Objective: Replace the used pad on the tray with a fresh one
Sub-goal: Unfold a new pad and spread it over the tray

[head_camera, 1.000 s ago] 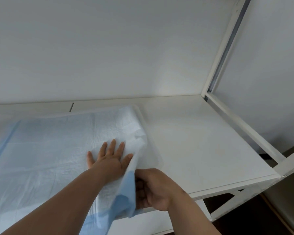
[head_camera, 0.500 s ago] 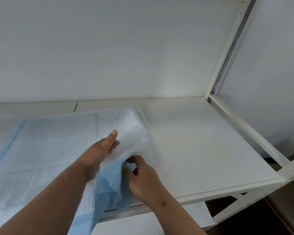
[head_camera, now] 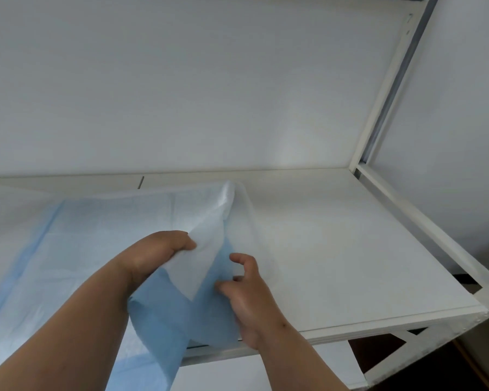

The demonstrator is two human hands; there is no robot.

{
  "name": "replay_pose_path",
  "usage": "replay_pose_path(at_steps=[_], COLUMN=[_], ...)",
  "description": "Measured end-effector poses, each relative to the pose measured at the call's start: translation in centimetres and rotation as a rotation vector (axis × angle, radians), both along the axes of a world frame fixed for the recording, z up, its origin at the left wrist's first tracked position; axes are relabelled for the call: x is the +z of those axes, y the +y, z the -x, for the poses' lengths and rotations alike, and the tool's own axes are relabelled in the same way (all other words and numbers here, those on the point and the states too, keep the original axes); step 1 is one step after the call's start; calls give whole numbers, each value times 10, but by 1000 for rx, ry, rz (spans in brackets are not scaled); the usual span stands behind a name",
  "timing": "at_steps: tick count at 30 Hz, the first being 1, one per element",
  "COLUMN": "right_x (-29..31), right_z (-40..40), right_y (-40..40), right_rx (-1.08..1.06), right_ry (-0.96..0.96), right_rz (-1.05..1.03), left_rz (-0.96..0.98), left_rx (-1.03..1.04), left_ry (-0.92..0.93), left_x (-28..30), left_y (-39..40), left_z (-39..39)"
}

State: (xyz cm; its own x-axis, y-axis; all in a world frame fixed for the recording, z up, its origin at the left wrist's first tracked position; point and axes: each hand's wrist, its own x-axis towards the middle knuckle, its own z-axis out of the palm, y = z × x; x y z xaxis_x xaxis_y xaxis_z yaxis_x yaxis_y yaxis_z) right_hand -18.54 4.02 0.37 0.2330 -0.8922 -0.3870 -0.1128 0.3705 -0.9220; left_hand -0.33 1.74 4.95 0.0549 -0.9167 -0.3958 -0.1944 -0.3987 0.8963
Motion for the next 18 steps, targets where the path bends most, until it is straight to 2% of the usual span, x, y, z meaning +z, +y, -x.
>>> replay_pose_path(at_steps=[2,6,8,13,15,18], right_x=[0,2,1,11,16,21], right_z=[0,6,10,17,19,27], right_y=[-2,-6,-8,-3,-5,-14], right_rx=[-22,-65,12,354,381,336], right_ry=[-56,-337,-337,95,218,388], right_rz=[-29,-281,-338,-181,-98,11], left_rz=[-26,-61,-91,-72,-58,-46], left_rx=[38,144,154,82,-15,-145], left_ry=[85,300,341,334,329,196], left_x=[-3,-4,-3,3,-2,-8], left_y=[2,9,12,16,14,14], left_z=[-7,-14,-13,1,8,19])
